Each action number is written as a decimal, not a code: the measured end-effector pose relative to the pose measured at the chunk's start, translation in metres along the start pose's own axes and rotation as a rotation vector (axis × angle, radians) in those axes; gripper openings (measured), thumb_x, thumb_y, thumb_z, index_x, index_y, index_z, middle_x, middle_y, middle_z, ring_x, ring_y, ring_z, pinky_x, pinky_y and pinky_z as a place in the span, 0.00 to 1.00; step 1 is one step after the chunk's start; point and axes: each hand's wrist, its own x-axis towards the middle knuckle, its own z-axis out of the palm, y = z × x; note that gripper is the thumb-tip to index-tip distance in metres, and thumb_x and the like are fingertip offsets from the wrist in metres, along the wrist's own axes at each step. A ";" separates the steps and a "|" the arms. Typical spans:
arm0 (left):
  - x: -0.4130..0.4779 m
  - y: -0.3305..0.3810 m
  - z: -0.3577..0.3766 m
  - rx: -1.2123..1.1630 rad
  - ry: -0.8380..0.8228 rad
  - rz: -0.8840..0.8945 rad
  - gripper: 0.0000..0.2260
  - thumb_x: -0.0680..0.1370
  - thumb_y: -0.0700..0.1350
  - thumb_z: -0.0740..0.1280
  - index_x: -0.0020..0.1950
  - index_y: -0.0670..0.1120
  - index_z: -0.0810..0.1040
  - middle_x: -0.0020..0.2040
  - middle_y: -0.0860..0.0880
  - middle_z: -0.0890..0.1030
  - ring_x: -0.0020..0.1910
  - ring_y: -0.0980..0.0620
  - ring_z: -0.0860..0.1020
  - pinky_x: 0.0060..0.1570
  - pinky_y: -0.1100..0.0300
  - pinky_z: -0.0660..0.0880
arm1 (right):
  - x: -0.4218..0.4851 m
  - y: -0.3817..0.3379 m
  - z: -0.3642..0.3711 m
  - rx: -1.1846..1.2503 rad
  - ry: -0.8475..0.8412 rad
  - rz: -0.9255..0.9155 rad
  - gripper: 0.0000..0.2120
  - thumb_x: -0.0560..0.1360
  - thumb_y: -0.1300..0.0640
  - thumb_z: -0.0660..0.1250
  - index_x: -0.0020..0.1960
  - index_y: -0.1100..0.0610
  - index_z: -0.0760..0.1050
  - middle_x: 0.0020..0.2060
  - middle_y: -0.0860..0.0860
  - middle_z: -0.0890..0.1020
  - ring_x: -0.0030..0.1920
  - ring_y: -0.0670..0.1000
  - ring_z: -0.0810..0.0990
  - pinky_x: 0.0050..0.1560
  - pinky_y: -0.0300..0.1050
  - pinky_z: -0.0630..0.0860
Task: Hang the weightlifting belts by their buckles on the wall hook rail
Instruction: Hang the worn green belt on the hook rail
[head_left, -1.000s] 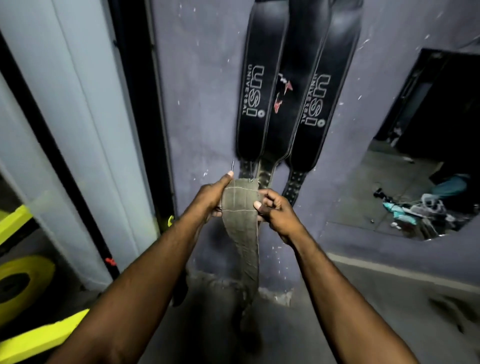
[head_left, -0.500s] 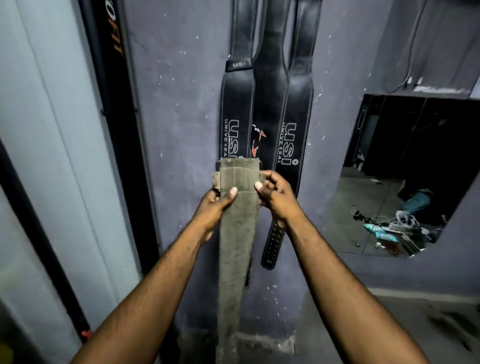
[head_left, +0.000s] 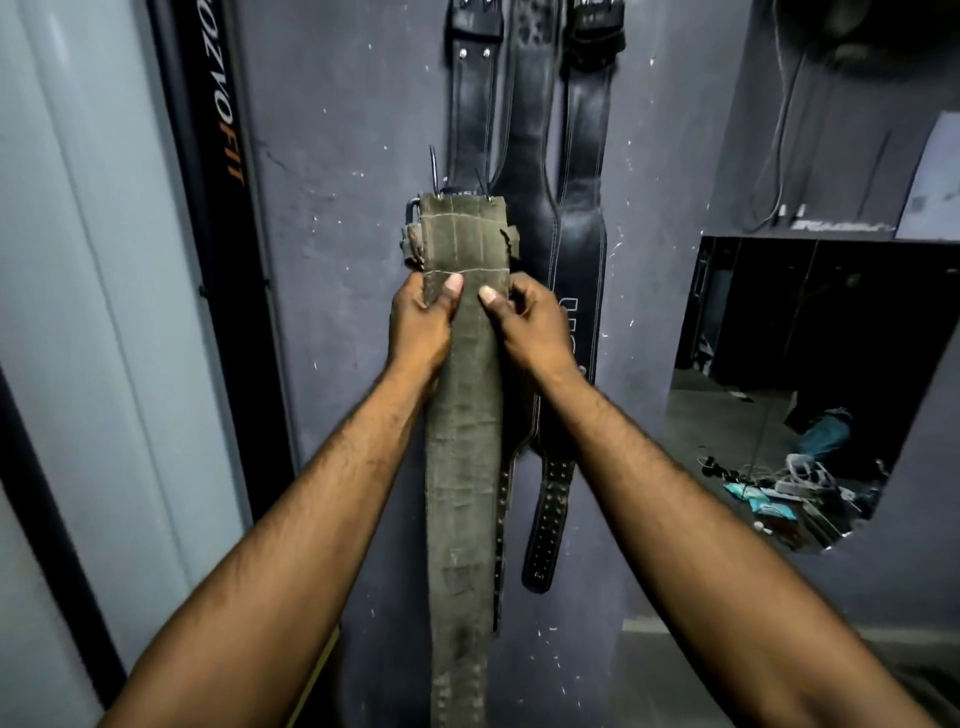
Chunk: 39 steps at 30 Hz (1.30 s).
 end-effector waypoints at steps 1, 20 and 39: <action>0.004 0.005 0.002 -0.028 -0.001 -0.008 0.07 0.74 0.52 0.70 0.47 0.50 0.80 0.50 0.42 0.85 0.50 0.43 0.83 0.57 0.39 0.79 | 0.005 -0.004 -0.001 -0.019 0.007 -0.012 0.04 0.77 0.54 0.69 0.49 0.54 0.80 0.43 0.49 0.85 0.43 0.47 0.80 0.52 0.51 0.79; 0.027 0.026 0.011 -0.216 0.186 0.069 0.06 0.78 0.41 0.69 0.41 0.47 0.78 0.39 0.50 0.81 0.40 0.52 0.78 0.45 0.56 0.77 | -0.023 0.011 0.005 -0.039 -0.091 -0.012 0.14 0.76 0.48 0.63 0.44 0.59 0.75 0.40 0.57 0.81 0.41 0.53 0.78 0.52 0.58 0.78; 0.036 0.031 -0.002 -0.430 0.335 -0.040 0.07 0.79 0.39 0.68 0.40 0.45 0.77 0.39 0.48 0.80 0.43 0.49 0.76 0.47 0.53 0.77 | -0.066 0.033 0.006 -0.232 -0.152 0.048 0.09 0.83 0.48 0.58 0.46 0.51 0.68 0.39 0.52 0.80 0.42 0.56 0.80 0.46 0.59 0.79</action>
